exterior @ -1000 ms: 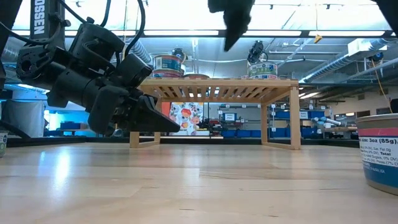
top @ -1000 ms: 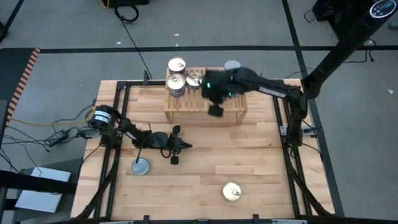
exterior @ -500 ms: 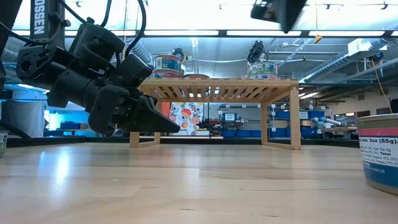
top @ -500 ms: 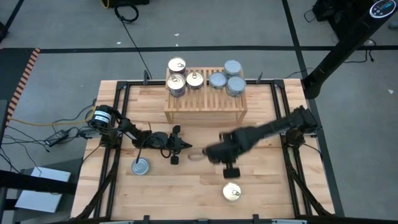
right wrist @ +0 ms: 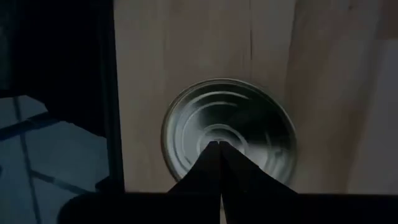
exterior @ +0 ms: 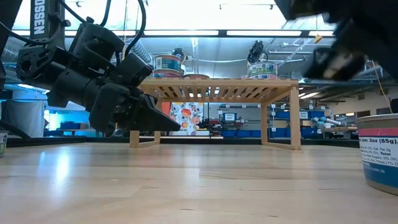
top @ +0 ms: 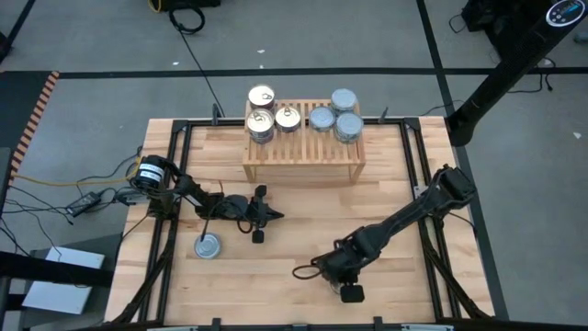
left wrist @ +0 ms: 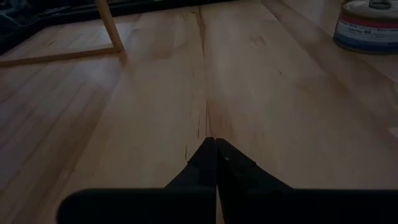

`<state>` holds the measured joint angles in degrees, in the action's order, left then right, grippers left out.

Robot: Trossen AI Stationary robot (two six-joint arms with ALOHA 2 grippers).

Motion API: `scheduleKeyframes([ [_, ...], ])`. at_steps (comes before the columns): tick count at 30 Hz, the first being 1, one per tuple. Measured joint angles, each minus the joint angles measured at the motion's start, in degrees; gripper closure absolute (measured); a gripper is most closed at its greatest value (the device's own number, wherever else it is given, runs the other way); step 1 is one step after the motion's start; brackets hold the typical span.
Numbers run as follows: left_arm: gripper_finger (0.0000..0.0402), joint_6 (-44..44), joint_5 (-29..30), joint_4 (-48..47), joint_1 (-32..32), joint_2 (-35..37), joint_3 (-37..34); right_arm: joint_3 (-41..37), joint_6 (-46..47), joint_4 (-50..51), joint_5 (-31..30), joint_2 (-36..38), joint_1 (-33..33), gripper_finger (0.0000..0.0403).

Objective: Stack canned seafood by type on shelf
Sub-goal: Stack the blue pink tuna can on top of the blue pink tuna can on the shelf

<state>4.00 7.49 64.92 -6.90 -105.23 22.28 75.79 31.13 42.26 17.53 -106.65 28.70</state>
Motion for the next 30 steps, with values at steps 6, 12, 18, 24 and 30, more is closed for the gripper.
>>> scheduleKeyframes([
  [6, 0.04, -0.19, 0.0, 0.01, 0.0, 0.0, 0.0, -4.22, 0.77, -4.46, 0.82, 0.0, -0.09, 0.0398],
  [12, 0.04, -0.23, -1.08, -0.01, 0.0, 0.0, 0.0, -4.76, 0.64, -5.12, 0.88, 0.0, -0.77, 0.0398],
  [18, 0.04, -0.23, -10.09, -0.11, -0.07, 0.0, 1.11, -4.76, 0.23, -5.4, -2.7, 0.04, -2.09, 0.0398],
  [24, 0.04, -0.15, -10.78, -0.27, -0.78, 0.0, 1.99, -4.74, -0.26, -5.53, -7.58, 0.15, -3.34, 0.0398],
  [30, 0.04, 0.03, -10.78, -0.36, -0.76, 0.0, 2.01, -4.7, -3.61, -6.07, -14.72, 0.15, -4.07, 0.0397],
])
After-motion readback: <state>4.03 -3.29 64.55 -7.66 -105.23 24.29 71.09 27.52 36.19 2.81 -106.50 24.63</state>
